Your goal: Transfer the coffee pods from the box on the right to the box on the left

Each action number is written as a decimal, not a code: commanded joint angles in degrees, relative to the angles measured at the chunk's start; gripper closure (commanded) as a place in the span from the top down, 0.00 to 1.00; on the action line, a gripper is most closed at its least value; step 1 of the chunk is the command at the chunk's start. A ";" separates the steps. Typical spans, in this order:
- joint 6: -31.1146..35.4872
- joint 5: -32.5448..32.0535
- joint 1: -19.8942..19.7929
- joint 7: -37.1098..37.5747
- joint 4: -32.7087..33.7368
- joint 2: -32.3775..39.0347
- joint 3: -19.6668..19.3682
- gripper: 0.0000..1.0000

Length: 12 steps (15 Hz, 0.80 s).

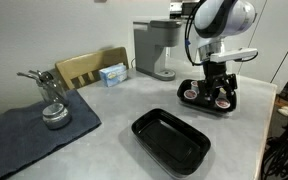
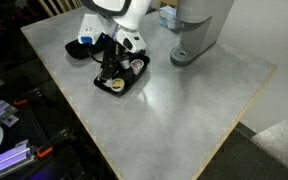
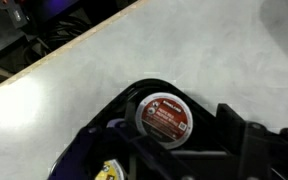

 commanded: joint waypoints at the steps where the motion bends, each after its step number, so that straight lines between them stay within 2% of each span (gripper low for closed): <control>1: 1.08 1.28 -1.17 -1.63 0.10 0.08 0.42 0.68; 2: 1.10 1.27 -1.18 -1.63 0.14 0.07 0.44 0.62; 3: 1.10 1.23 -1.14 -1.60 0.20 0.03 0.45 0.76; 4: 1.14 1.23 -1.12 -1.59 0.27 -0.02 0.47 0.69; 5: 1.17 1.22 -1.07 -1.56 0.34 -0.13 0.50 0.77; 6: 1.20 1.24 -1.01 -1.60 0.39 -0.35 0.56 0.94; 9: 1.52 1.09 -0.70 -1.86 0.39 -1.58 0.88 1.00; 12: 2.03 0.98 -0.53 -2.01 1.03 -2.33 1.26 1.00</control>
